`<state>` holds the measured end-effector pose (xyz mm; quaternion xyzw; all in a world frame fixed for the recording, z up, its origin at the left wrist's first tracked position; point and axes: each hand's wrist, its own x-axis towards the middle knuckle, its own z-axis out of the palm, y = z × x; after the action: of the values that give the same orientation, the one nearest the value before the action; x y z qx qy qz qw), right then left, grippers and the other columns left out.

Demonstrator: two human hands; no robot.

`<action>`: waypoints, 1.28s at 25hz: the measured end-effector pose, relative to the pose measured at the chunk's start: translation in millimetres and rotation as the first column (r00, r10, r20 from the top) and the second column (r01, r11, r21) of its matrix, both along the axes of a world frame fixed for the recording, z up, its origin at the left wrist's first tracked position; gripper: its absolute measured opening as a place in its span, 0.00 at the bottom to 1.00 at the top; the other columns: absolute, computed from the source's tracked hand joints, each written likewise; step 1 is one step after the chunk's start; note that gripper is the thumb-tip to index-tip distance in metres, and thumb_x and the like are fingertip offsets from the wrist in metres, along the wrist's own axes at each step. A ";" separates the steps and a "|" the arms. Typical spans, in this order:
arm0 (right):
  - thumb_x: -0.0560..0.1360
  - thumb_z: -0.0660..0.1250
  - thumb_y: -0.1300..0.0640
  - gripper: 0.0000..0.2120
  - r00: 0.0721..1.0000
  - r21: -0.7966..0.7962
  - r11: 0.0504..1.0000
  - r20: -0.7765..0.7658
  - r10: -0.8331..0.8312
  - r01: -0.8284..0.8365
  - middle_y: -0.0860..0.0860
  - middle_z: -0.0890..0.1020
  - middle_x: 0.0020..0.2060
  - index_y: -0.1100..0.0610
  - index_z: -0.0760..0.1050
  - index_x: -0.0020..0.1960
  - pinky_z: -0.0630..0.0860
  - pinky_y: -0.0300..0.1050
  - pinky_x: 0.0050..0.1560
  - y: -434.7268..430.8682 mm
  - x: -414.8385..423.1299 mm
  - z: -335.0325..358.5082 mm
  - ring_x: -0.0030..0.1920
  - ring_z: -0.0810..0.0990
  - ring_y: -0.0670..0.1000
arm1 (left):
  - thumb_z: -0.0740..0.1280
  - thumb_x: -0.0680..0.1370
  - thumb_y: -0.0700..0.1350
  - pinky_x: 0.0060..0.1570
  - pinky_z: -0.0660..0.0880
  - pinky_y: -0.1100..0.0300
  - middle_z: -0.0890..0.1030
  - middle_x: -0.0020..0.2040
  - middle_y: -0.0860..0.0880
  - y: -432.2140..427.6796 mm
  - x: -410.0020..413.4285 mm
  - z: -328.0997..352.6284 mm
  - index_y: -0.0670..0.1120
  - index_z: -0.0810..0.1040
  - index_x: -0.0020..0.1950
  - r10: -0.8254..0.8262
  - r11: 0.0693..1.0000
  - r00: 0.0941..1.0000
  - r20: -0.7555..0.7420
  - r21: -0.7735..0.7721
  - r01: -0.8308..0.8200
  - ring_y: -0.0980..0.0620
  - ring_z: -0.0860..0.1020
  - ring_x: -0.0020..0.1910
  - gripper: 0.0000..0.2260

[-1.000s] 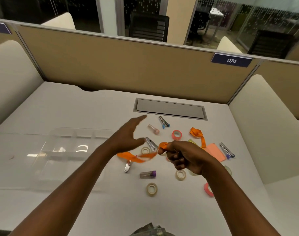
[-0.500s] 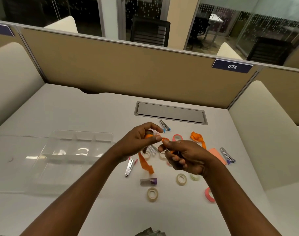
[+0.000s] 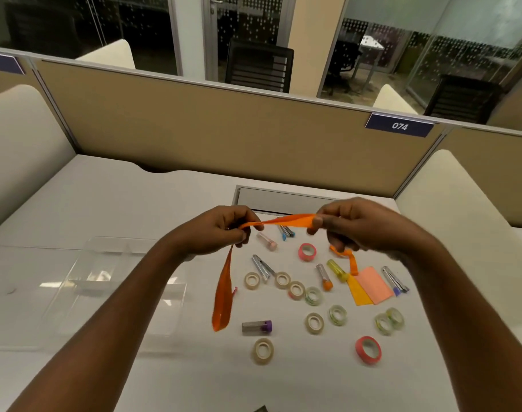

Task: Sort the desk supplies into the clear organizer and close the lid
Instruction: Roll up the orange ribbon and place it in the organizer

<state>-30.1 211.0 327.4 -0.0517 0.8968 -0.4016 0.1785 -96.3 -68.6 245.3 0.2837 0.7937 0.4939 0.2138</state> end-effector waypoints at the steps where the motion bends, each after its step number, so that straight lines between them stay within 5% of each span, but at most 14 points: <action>1: 0.80 0.64 0.47 0.12 0.999 -0.012 0.999 0.003 -0.037 0.037 0.50 0.80 0.27 0.51 0.81 0.45 0.65 0.36 0.24 5.4 -7.0 8.0 0.24 0.69 0.46 | 0.65 0.80 0.39 0.48 0.80 0.58 0.82 0.41 0.50 -0.8 -1.6 -1.8 0.46 0.77 0.58 0.015 0.998 0.998 0.053 0.063 -0.019 0.53 0.80 0.42 0.08; 6: 0.69 0.70 0.40 0.15 1.000 0.106 0.994 0.006 -0.013 0.012 0.48 0.79 0.26 0.52 0.83 0.41 0.65 0.34 0.23 7.8 -36.7 33.8 0.25 0.71 0.43 | 0.69 0.75 0.53 0.40 0.81 0.56 0.81 0.38 0.40 4.8 -2.6 -11.4 0.48 0.77 0.52 0.114 0.968 0.986 0.119 0.212 -0.137 0.49 0.79 0.35 0.11; 9: 0.69 0.72 0.42 0.13 1.000 0.065 0.998 -0.008 -0.026 0.027 0.48 0.80 0.28 0.52 0.84 0.41 0.68 0.35 0.27 7.0 -51.6 46.6 0.28 0.72 0.43 | 0.67 0.76 0.53 0.46 0.81 0.49 0.82 0.38 0.46 7.9 -3.4 -18.6 0.47 0.79 0.49 0.169 0.956 0.969 0.181 0.208 -0.205 0.46 0.81 0.38 0.10; 11: 0.74 0.71 0.47 0.09 0.999 0.186 0.982 -0.002 0.039 -0.038 0.47 0.82 0.30 0.52 0.83 0.41 0.72 0.36 0.30 0.3 -57.0 50.5 0.29 0.75 0.43 | 0.66 0.79 0.52 0.52 0.79 0.50 0.83 0.45 0.50 14.2 -1.9 -18.3 0.49 0.79 0.53 0.298 0.937 0.951 0.083 0.164 -0.308 0.51 0.82 0.47 0.08; 14: 0.75 0.71 0.46 0.10 0.987 0.384 0.917 -0.065 0.148 -0.112 0.44 0.83 0.29 0.50 0.82 0.39 0.72 0.36 0.29 -25.3 -63.7 59.5 0.27 0.77 0.40 | 0.68 0.78 0.52 0.50 0.77 0.63 0.81 0.51 0.57 34.8 0.0 4.6 0.53 0.79 0.54 0.402 0.891 0.897 -0.183 0.302 -0.338 0.60 0.79 0.53 0.07; 24: 0.74 0.68 0.41 0.15 0.964 0.559 0.813 -0.087 0.250 -0.161 0.45 0.79 0.28 0.51 0.81 0.39 0.71 0.40 0.34 -53.2 -75.2 121.4 0.31 0.75 0.44 | 0.69 0.77 0.42 0.55 0.79 0.56 0.84 0.51 0.41 66.6 -6.3 48.5 0.43 0.78 0.53 0.211 0.769 0.976 0.053 0.608 -0.199 0.44 0.82 0.54 0.06; 29: 0.75 0.68 0.42 0.14 0.951 0.528 0.829 -0.115 0.286 -0.186 0.44 0.81 0.28 0.51 0.81 0.39 0.71 0.38 0.32 -50.9 -80.3 128.1 0.30 0.76 0.42 | 0.64 0.81 0.41 0.46 0.80 0.59 0.85 0.43 0.44 72.4 -5.6 59.6 0.40 0.78 0.55 0.178 0.745 0.983 0.044 0.646 -0.164 0.46 0.84 0.44 0.06; 32: 0.77 0.67 0.45 0.11 0.949 0.508 0.834 -0.093 0.302 -0.216 0.45 0.83 0.31 0.50 0.82 0.41 0.73 0.38 0.33 -44.7 -84.6 126.9 0.31 0.78 0.41 | 0.62 0.82 0.41 0.37 0.78 0.58 0.78 0.35 0.45 72.3 -4.3 62.1 0.42 0.78 0.53 0.181 0.779 0.983 0.033 0.605 -0.164 0.51 0.77 0.34 0.06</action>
<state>-114.6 166.3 454.3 -0.1598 0.9656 -0.1263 0.1617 -100.6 3.7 307.4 0.2697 0.6197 0.7350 0.0554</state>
